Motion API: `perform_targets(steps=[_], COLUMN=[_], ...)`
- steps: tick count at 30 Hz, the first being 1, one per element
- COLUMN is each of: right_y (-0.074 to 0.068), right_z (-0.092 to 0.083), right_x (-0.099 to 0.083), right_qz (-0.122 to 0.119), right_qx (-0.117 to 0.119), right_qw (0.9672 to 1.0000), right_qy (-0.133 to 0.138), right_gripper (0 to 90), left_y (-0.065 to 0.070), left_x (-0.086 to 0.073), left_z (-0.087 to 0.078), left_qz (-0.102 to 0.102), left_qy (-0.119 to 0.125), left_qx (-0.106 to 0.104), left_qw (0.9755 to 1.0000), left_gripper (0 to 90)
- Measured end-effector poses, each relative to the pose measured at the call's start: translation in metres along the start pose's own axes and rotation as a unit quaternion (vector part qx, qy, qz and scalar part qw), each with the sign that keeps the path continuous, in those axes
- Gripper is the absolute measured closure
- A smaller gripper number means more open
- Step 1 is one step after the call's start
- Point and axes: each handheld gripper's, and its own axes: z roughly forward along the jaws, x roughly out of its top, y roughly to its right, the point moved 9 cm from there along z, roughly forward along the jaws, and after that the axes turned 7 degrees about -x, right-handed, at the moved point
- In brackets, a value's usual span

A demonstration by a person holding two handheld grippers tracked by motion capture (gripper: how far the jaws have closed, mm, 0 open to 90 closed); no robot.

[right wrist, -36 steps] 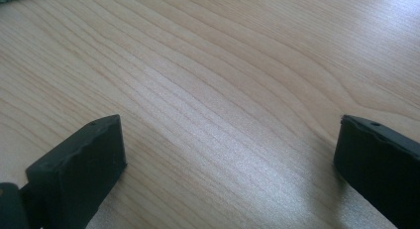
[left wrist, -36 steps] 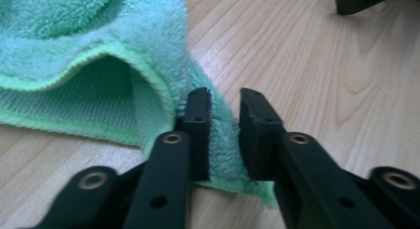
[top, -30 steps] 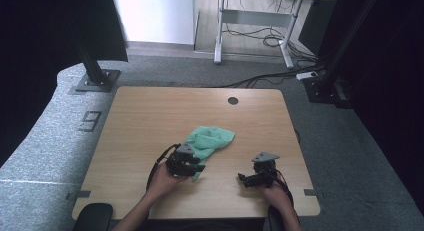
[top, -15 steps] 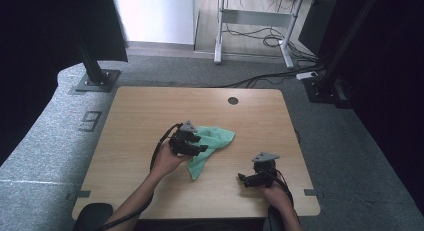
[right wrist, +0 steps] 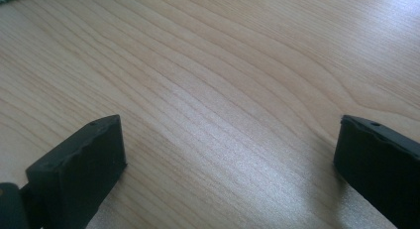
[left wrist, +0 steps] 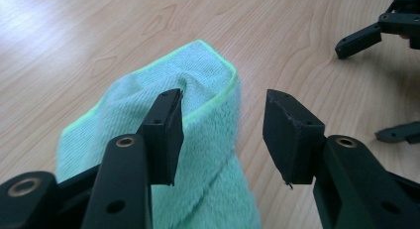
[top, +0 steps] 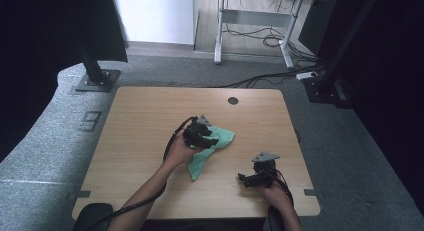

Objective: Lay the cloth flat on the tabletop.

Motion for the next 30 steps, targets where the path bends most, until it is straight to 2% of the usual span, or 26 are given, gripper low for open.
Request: perform_targets(steps=[2,6,7,10,11,13,17,20,25,28,30], right_y=[0.000,0.000,0.000,0.000,0.000,0.000,0.000,0.000,0.000,0.000,0.000], right_z=[0.000,0.000,0.000,0.000,0.000,0.000,0.000,0.000,0.000,0.000,0.000], right_x=[0.000,0.000,0.000,0.000,0.000,0.000,0.000,0.000,0.000,0.000,0.000], right_qz=[0.000,0.000,0.000,0.000,0.000,0.000,0.000,-0.001,0.000,-0.001,-0.001], right_qx=[0.000,0.001,0.001,0.001,0.001,0.002,0.001,0.001,0.002,0.001,0.001], right_qw=[1.0000,1.0000,1.0000,1.0000,1.0000,1.0000,1.0000,1.0000,1.0000,1.0000,1.0000], right_qy=[0.000,0.000,0.000,0.000,0.000,0.000,0.000,0.000,0.000,0.001,0.000], right_gripper=[0.0,0.0,0.0,0.0,0.0,0.0,0.0,0.0,0.0,0.0,0.0], left_y=[-0.004,-0.009,-0.011,-0.014,-0.014,-0.015,-0.014,-0.011,-0.010,-0.017,-0.028], left_x=[-0.003,-0.010,-0.014,-0.019,-0.021,-0.023,-0.021,-0.012,0.011,0.020,0.021], left_z=[0.011,0.022,0.026,0.029,0.031,0.031,0.028,0.020,-0.006,-0.025,-0.041], left_qz=[0.001,-0.001,-0.003,-0.008,-0.012,-0.013,-0.015,-0.013,-0.008,-0.011,-0.023], left_qy=[-0.013,-0.031,-0.041,-0.046,-0.045,-0.046,-0.041,-0.026,0.011,0.030,0.039], left_qx=[0.007,0.013,0.018,0.016,0.013,0.011,0.013,0.015,0.027,0.043,0.060], left_qw=[0.9999,0.9994,0.9990,0.9988,0.9988,0.9988,0.9989,0.9995,0.9996,0.9986,0.9971], left_gripper=[49.9,49.9,53.9,58.1,66.8,76.7,82.8,82.9,82.7,82.4,82.1])
